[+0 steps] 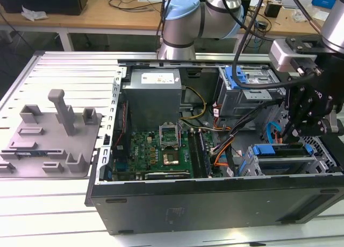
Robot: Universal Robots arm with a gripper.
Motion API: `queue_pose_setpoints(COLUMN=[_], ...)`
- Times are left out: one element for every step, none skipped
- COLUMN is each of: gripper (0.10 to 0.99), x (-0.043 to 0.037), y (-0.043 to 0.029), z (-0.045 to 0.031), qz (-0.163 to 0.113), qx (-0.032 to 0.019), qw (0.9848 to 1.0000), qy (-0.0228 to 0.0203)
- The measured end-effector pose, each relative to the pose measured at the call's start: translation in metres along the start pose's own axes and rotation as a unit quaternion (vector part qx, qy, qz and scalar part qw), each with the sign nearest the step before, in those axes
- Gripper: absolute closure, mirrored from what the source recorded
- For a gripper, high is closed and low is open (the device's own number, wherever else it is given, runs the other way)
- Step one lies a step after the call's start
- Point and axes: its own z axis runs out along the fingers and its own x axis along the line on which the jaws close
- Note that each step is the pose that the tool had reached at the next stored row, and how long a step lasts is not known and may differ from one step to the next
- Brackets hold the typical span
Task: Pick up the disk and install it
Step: 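Insert the second disk wire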
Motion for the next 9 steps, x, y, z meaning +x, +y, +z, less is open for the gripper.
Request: queue_pose_setpoints(gripper=[0.925, 0.925, 0.925, 0.925, 0.925, 0.925, 0.925, 0.925, 0.925], x=[0.0000, 0.0000, 0.0000, 0.0000, 0.0000, 0.0001, 0.0002, 0.0003, 0.0002], y=[0.0000, 0.0000, 0.0000, 0.0000, 0.0000, 0.0000, 0.0000, -0.0006, -0.0013], z=[0.0006, 0.0008, 0.0011, 0.0015, 0.0018, 0.0024, 0.0029, 0.0037, 0.0041], qz=[0.000, 0.000, 0.000, 0.000, 0.000, 0.000, 0.000, 0.000, 0.000], qx=[0.0000, 0.0000, 0.0000, 0.0000, 0.0000, 0.0000, 0.0000, 0.0000, 0.0000], qw=[1.0000, 1.0000, 1.0000, 1.0000, 1.0000, 1.0000, 1.0000, 1.0000, 1.0000], qy=[0.0000, 0.0000, 0.0001, 0.0000, 0.0000, 0.0000, 0.0001, 0.0000, 0.0000])
